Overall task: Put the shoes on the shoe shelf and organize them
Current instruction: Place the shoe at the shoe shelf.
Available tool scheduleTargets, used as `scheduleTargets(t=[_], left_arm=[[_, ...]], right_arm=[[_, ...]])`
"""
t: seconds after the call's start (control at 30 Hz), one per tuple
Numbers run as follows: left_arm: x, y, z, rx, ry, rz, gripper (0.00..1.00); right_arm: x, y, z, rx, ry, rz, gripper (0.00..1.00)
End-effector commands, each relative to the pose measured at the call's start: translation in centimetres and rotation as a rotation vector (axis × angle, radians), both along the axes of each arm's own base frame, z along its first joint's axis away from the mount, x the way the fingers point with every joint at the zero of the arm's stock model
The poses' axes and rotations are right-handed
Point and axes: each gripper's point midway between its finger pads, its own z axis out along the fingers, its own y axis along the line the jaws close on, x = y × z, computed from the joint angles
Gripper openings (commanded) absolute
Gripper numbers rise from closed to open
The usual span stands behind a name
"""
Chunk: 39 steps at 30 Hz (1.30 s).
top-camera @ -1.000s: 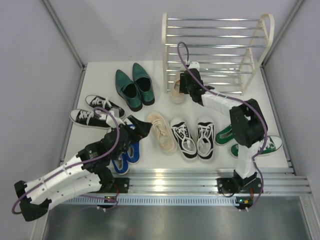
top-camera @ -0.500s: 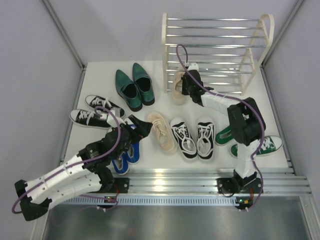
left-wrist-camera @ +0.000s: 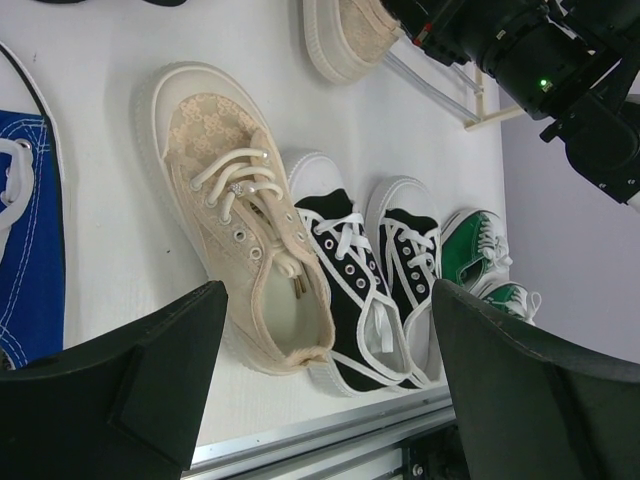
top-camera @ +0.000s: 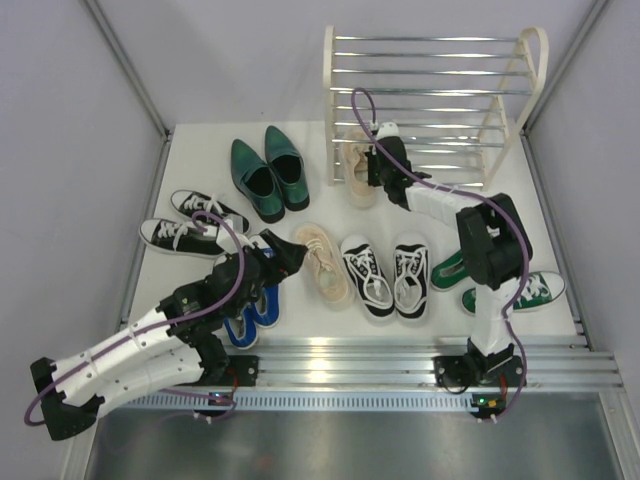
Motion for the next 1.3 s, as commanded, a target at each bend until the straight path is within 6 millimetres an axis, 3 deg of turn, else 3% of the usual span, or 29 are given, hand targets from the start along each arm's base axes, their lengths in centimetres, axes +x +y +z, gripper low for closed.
scheduleTargets(t=[0.0, 0.2, 0.57, 0.77, 0.87, 0.97, 1.0, 1.03, 1.07, 1.23, 1.27], left_arm=[[0.5, -0.6, 2.9, -0.065, -0.057, -0.003, 0.89], [0.6, -0.7, 2.9, -0.063, -0.060, -0.003, 0.89], [0.5, -1.0, 3.0, -0.072, -0.071, -0.017, 0.89], [0.3, -0.6, 3.2, -0.081, -0.082, -0.020, 0.89], [0.2, -0.5, 3.2, -0.083, -0.090, -0.021, 0.89], [0.2, -0.4, 3.2, -0.084, -0.097, -0.021, 0.89], [0.2, -0.4, 3.3, -0.086, -0.101, -0.023, 0.89], [0.2, -0.4, 3.3, -0.086, -0.101, -0.025, 0.89], [0.2, -0.5, 3.2, -0.085, -0.101, -0.025, 0.89], [0.0, -0.5, 2.9, -0.095, -0.101, -0.034, 0.89], [-0.1, -0.5, 2.8, -0.097, -0.098, -0.036, 0.89]], right_arm=[[3.2, 1.0, 5.7, 0.092, -0.169, -0.011, 0.00], [3.4, 1.7, 6.8, 0.156, -0.151, -0.027, 0.02], [1.7, 1.1, 8.0, 0.142, -0.146, 0.007, 0.36], [0.0, 0.9, 10.1, 0.081, -0.183, 0.110, 0.46], [-1.6, 1.9, 10.8, 0.035, -0.192, 0.250, 0.48], [-3.8, 2.9, 11.0, -0.069, -0.203, 0.500, 0.52], [-5.3, 3.4, 10.1, -0.104, -0.165, 0.618, 0.53], [-8.1, 4.1, 7.7, -0.176, -0.107, 0.853, 0.53], [-8.9, 4.3, 7.8, -0.211, -0.101, 0.946, 0.52], [-9.8, 3.6, 4.1, -0.382, -0.061, 1.202, 0.49], [-9.3, 3.0, 4.4, -0.390, -0.066, 1.208, 0.48]])
